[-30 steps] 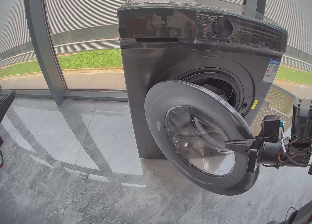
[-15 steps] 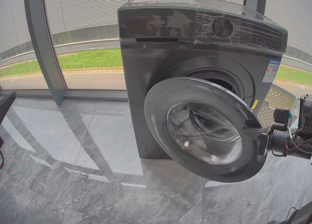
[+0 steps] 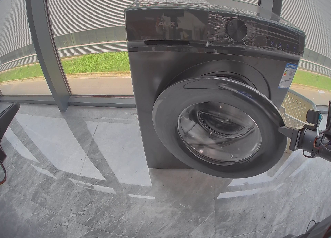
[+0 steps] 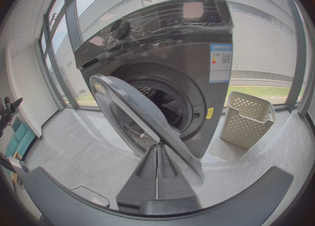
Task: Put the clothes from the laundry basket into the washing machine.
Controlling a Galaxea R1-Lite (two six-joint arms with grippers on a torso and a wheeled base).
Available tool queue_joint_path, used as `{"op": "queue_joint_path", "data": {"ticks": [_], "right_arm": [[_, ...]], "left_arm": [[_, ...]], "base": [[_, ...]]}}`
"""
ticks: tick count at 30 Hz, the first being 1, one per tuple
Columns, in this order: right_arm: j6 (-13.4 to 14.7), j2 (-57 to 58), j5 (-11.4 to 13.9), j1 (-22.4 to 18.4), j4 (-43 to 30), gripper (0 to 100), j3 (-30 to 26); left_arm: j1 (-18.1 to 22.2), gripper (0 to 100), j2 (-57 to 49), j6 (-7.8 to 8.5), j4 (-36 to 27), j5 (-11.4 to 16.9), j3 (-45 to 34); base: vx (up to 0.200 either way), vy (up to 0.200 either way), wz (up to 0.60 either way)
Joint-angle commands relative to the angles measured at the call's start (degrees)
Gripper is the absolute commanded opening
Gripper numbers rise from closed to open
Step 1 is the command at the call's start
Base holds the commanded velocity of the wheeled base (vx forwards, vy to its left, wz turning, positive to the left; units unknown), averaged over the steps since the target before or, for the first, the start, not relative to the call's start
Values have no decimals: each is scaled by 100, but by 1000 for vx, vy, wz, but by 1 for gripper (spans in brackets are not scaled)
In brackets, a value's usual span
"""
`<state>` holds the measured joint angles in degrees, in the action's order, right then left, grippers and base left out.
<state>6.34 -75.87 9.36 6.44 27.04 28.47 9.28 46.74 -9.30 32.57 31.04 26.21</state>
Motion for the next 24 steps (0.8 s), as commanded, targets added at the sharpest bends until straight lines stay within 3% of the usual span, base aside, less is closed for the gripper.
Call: {"op": "queue_joint_path", "data": {"ticks": [1,11,24], "right_arm": [[-1,-182,13,-371,179,0,1],[-10,-938,-31,-1083,1612,0,45],[-1,-1272,-31,-1171,2051,0,291]], "left_arm": [[-75,0,-24,-1,3,-1,-19],[-75,0,-42,-1,100,-1,-151],[-75,0,-42,-10,311,-1,-336]], "base": [[0,0,0],[0,0,0],[0,0,0]]}}
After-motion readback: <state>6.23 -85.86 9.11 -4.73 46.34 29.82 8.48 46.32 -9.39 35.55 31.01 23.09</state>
